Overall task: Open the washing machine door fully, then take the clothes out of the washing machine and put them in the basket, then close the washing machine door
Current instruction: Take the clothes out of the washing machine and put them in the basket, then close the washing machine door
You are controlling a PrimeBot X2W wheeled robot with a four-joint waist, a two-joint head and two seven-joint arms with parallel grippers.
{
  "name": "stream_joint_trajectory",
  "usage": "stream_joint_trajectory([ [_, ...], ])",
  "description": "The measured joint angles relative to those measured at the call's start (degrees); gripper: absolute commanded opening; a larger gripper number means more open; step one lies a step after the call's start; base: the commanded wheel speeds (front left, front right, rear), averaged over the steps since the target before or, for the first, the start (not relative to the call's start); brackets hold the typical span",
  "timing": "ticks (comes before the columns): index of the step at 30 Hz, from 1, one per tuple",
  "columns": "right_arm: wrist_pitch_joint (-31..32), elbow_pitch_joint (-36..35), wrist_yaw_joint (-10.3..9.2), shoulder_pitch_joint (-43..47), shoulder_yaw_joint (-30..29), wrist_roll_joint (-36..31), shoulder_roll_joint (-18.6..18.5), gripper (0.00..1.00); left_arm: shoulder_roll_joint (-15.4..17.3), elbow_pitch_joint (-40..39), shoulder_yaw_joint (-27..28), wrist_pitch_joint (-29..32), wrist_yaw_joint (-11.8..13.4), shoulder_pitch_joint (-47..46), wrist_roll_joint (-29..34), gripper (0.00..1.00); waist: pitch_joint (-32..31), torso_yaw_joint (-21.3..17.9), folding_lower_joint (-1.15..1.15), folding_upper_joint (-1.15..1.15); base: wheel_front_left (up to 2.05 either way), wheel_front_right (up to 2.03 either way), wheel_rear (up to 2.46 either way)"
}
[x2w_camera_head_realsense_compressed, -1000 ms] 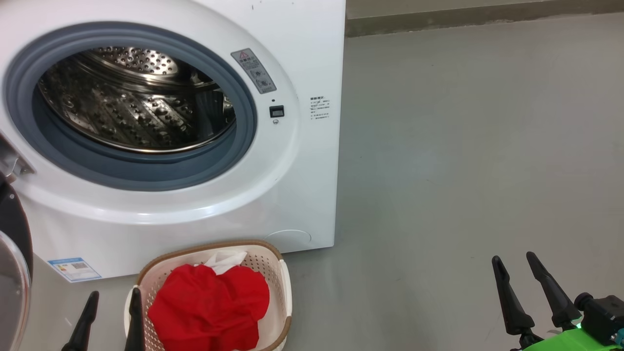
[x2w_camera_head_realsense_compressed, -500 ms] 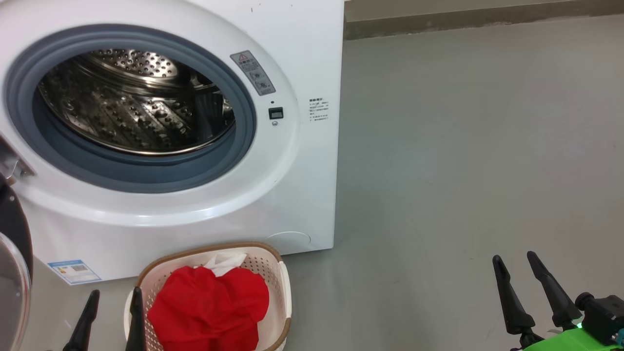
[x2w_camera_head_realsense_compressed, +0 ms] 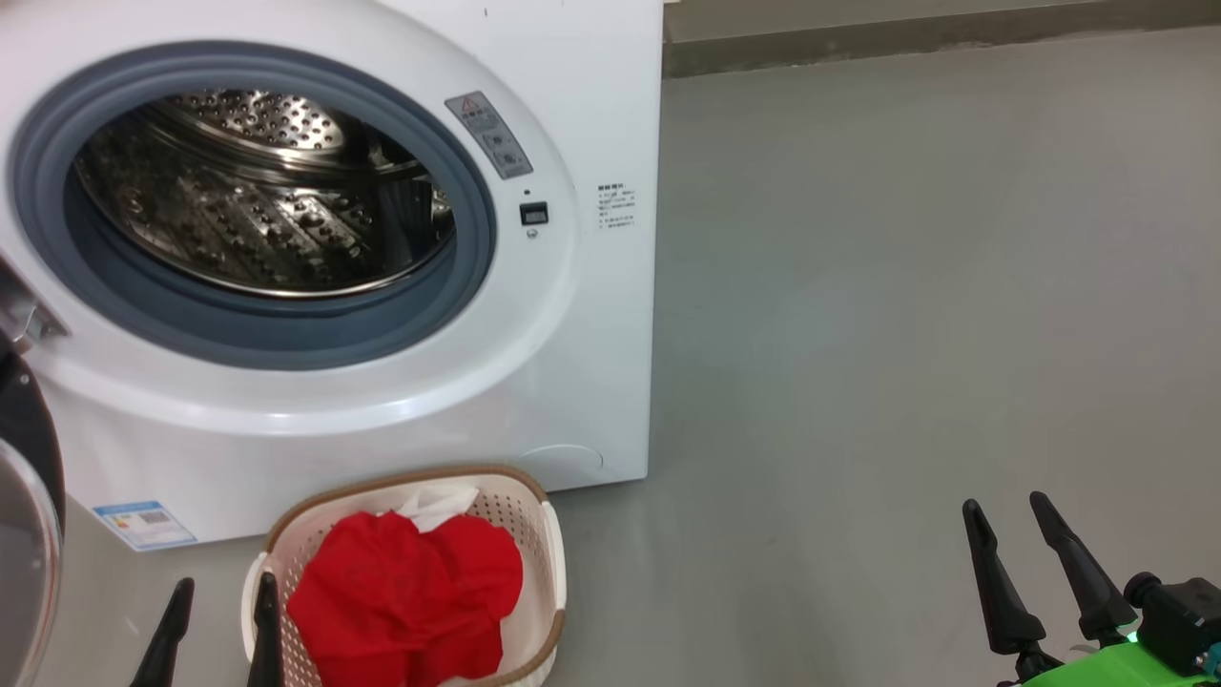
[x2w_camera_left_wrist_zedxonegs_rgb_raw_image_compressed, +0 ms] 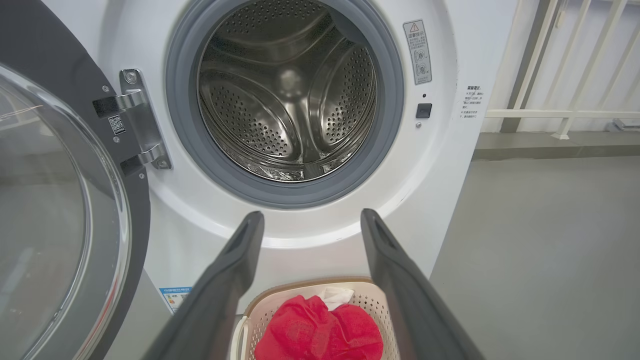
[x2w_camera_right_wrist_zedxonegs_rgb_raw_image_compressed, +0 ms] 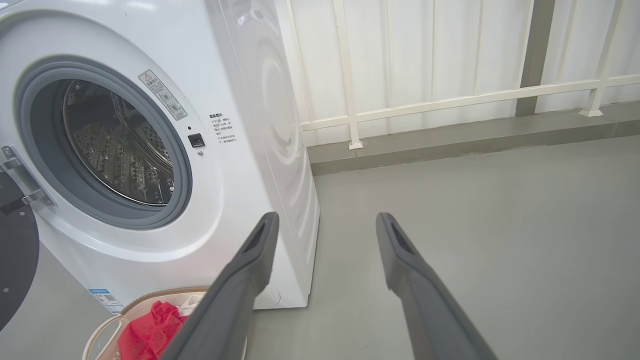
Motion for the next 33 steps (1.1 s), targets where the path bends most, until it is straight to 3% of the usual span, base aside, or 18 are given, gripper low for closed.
stream_joint_trajectory([
  [10, 0.0, -0.07, 0.0, 0.01, -0.07, 0.0, 0.11, 1.0, -0.08, -0.21, -0.03, 0.0, 0.0, 0.0, 0.0, 1.0, 0.07, 0.11, 0.0, 0.0, -1.11, 1.11, 0.0],
  [22, 0.0, -0.05, 0.0, 0.01, -0.2, 0.0, 0.2, 1.0, -0.12, 0.3, -0.12, 0.0, 0.0, -0.05, 0.0, 1.0, 0.25, 0.83, 0.0, 0.0, -0.09, 0.09, 0.0],
  [30, 0.0, 0.21, 0.0, 0.01, 0.31, 0.0, 0.18, 1.0, -0.14, 1.41, -1.91, 0.0, 0.25, -0.08, -1.45, 1.0, 0.18, 3.86, 0.0, 0.0, 0.0, 0.0, 0.0],
  [33, 0.0, 0.54, 0.0, -0.03, 1.49, 0.0, -0.01, 1.0, -0.14, 1.57, -3.23, 0.0, 1.65, -0.04, -2.68, 1.0, 0.1, 5.74, 0.0, 0.0, 0.0, 0.0, 0.0],
])
